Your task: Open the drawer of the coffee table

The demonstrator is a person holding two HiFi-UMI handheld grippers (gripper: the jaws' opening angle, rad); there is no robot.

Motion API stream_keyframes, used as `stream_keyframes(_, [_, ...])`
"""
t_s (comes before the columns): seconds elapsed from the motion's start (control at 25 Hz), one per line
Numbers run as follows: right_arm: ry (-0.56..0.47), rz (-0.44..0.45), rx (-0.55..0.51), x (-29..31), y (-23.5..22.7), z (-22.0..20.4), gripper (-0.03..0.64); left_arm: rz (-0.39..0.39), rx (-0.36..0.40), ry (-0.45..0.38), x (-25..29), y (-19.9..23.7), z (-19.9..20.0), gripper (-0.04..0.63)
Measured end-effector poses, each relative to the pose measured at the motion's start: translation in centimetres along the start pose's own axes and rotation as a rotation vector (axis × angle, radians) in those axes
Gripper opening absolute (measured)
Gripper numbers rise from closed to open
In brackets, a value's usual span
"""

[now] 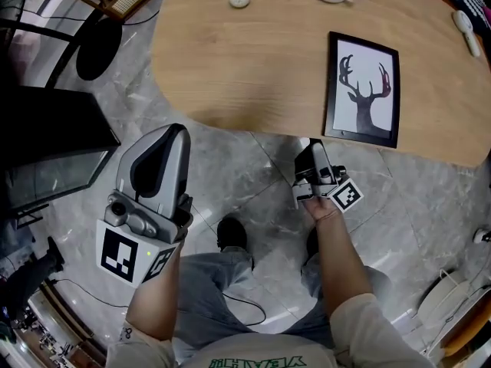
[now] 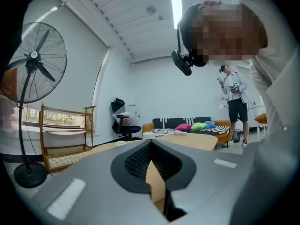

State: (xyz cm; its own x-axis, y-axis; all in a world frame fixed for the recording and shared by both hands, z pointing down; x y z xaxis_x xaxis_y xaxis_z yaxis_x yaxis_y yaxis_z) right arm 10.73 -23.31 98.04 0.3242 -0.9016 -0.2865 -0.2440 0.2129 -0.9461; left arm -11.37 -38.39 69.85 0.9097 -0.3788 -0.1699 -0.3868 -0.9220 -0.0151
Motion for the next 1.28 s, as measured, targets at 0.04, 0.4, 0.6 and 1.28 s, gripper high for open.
stream_keyframes(0.04, [-0.003, 0.001, 0.001, 0.2, -0.4, 0.0, 0.488, -0.002, 0.004, -0.002, 0.0, 0.0, 0.0, -0.002])
stream_keyframes(0.4, [-0.016, 0.102, 0.031, 2.3, -1.6, 0.7, 0.465, -0.005, 0.012, 0.005, 0.2, 0.1, -0.8, -0.002])
stream_keyframes(0.6, [-0.033, 0.199, 0.072, 2.6, -1.6, 0.4, 0.379, 0.001, 0.018, 0.009, 0.0, 0.6, -1.1, -0.002])
stream_keyframes(1.28, [0.007, 0.176, 0.102, -0.9, -0.3, -0.8, 0.345, 0.012, 0.0, 0.018, -1.0, -0.2, -0.2, -0.002])
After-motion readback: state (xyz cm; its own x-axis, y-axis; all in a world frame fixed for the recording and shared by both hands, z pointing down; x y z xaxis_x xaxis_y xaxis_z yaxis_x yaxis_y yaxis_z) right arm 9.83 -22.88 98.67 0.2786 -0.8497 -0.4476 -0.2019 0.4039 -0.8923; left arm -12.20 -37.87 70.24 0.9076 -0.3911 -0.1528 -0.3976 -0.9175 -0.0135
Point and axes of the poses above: the fingertips, and each gripper's own axes: x forward along the fingers, y to its left, z out of its top, the point moved 6 cm from there along -x, backward along the fingers, and after that the axes turned 13 degrees about -y, right-handed, at the moved point
